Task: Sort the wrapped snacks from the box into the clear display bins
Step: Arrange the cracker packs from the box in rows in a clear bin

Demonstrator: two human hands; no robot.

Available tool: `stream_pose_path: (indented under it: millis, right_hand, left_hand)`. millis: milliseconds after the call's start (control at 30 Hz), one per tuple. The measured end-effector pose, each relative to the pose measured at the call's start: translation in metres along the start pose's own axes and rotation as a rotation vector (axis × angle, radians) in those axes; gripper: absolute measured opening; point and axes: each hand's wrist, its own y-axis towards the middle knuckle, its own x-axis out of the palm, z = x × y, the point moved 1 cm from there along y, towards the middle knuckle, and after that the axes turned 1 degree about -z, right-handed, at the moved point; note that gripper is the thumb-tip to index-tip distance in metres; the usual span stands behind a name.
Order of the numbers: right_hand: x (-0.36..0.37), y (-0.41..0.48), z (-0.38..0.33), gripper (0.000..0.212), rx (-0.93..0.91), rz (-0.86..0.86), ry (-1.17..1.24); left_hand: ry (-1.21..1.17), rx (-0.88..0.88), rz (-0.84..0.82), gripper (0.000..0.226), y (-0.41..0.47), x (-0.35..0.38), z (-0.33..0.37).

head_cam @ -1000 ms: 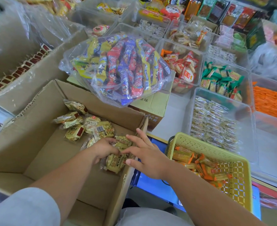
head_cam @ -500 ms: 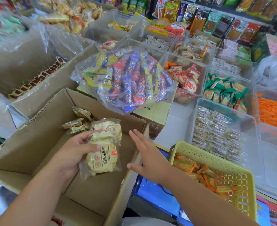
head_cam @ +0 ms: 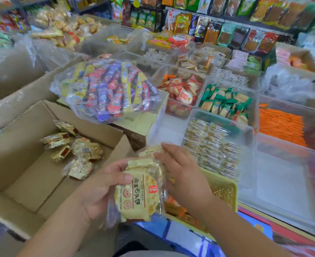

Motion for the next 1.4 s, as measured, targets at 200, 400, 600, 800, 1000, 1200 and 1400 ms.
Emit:
stream_pose_path:
  millis: [200, 400, 600, 800, 1000, 1200, 1400]
  right_hand:
    - [-0.039, -0.086, 0.067, 0.047, 0.131, -0.021, -0.078]
    - [-0.067, -0.131, 0.12, 0.033, 0.184, -0.071, -0.078]
    - [-0.07, -0.137, 0.174, 0.035, 0.425, 0.002, 0.025]
    - [-0.077, -0.126, 0.236, 0.024, 0.641, 0.122, 0.071]
    - [-0.083, -0.077, 0.3, 0.031, 0.634, 0.095, -0.052]
    - [-0.074, -0.011, 0.354, 0.043, 0.437, -0.274, -0.457]
    - [-0.05, 0.016, 0.384, 0.047, 0.368, -0.61, -0.619]
  left_hand:
    - [0.036, -0.074, 0.02, 0.082, 0.043, 0.077, -0.07]
    - [0.11, -0.077, 0.119, 0.069, 0.086, 0.129, -0.103]
    - [0.074, -0.056, 0.19, 0.036, 0.128, 0.151, -0.1]
    - [0.008, 0.004, 0.377, 0.028, 0.196, 0.125, -0.07]
    - [0.069, 0.018, 0.422, 0.018, 0.267, 0.102, -0.054]
    - [0.046, -0.018, 0.396, 0.05, 0.291, 0.077, -0.067]
    - [0.047, -0.028, 0.394, 0.06, 0.296, 0.069, -0.069]
